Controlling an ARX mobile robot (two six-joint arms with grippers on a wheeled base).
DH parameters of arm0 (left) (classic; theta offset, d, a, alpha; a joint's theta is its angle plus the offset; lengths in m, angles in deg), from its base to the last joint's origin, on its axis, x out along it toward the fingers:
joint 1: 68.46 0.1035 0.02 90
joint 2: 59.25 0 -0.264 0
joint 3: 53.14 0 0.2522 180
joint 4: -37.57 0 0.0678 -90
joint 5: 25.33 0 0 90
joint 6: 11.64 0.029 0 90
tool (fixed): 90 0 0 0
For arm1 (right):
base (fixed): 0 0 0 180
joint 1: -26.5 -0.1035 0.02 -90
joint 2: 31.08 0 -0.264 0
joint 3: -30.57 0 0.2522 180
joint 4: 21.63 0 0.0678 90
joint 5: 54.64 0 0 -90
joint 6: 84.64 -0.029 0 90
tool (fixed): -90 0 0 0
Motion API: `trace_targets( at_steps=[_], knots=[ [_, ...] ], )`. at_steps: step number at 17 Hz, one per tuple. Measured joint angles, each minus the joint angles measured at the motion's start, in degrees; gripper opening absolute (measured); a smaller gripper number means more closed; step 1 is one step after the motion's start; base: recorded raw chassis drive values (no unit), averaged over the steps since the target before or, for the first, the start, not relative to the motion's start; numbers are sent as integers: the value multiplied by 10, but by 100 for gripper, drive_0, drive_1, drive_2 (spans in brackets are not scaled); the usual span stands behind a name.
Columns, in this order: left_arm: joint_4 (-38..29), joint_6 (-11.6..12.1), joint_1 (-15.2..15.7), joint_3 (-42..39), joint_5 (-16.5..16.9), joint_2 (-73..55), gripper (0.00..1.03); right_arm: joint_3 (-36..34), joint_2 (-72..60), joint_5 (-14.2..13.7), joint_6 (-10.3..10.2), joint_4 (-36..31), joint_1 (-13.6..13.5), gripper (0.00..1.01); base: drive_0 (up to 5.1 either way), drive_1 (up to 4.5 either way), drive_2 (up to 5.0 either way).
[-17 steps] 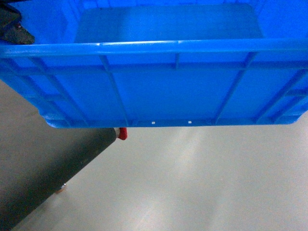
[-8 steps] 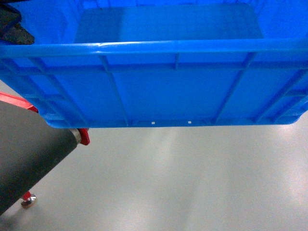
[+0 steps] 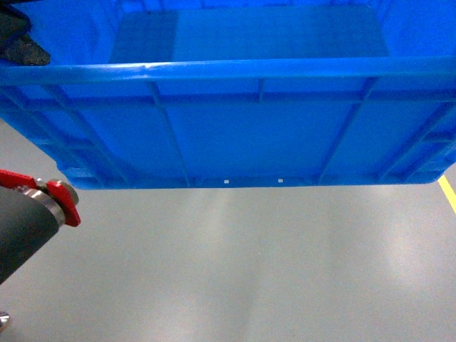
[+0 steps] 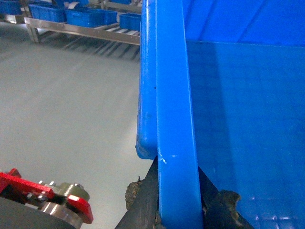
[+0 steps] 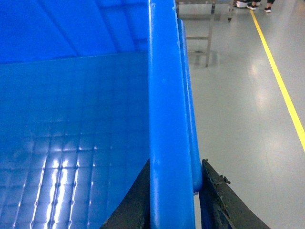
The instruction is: Place box next to blue box on left shelf
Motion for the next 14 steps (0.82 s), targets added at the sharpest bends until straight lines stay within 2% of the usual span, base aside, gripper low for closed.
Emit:
trace_targets(
  at_steps=[14],
  knots=[
    [0, 0, 0, 0, 0, 0, 8, 0, 0, 0, 0, 0, 0, 20, -151, -151, -151]
  ],
)
